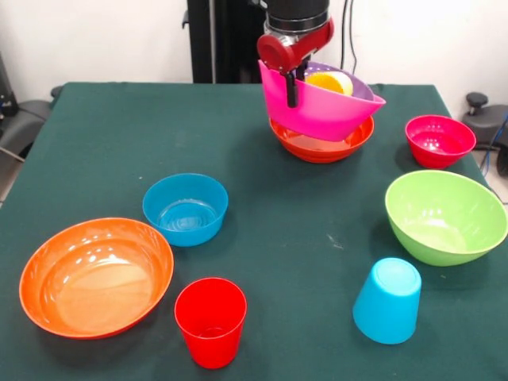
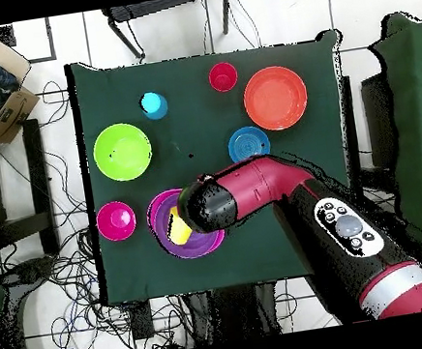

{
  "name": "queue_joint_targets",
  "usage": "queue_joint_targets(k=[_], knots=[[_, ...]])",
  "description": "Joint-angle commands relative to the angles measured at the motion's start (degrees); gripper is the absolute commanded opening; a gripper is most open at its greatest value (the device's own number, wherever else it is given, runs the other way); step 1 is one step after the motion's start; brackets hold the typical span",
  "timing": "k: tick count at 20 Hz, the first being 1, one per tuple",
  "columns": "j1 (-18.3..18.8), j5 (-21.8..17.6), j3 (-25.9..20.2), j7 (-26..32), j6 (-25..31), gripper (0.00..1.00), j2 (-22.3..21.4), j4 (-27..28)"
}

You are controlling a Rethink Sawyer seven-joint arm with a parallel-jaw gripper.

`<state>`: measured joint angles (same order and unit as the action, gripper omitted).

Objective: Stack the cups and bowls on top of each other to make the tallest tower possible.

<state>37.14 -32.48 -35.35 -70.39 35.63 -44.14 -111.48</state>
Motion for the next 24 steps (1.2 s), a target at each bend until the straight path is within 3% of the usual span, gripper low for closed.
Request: queue_joint_targets(k=[1,24], knots=[[-1.54,0.57,4.16,-8.8,-0.99,0.0,-0.48,-2.21],[-2.65,2.91,4.29,-9.54,-3.09,0.0,0.03,-5.02]])
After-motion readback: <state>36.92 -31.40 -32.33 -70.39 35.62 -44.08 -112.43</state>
